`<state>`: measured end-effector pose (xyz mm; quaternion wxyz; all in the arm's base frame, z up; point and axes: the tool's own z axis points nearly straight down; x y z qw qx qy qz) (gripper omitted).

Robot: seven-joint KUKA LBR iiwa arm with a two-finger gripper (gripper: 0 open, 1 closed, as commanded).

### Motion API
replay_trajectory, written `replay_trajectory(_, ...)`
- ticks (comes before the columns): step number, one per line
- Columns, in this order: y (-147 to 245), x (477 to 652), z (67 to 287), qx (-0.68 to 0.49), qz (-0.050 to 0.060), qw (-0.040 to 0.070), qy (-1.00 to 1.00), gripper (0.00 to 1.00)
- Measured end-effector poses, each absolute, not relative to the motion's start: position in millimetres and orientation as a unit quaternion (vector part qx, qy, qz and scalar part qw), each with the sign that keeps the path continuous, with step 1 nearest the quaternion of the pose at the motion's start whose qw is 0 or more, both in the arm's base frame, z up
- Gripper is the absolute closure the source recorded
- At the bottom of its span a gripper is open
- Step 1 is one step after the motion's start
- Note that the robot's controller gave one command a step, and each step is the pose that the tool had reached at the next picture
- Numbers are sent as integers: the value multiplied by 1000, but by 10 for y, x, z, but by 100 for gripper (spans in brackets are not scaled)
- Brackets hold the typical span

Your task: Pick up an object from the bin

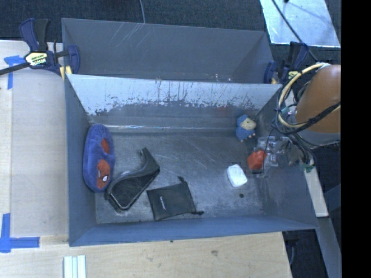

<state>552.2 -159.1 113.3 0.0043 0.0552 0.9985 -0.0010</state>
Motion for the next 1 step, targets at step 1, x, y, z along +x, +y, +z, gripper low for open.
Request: replay_trajectory(1, -1594, 5535, 1270, 54, -1, 4, 999, 100)
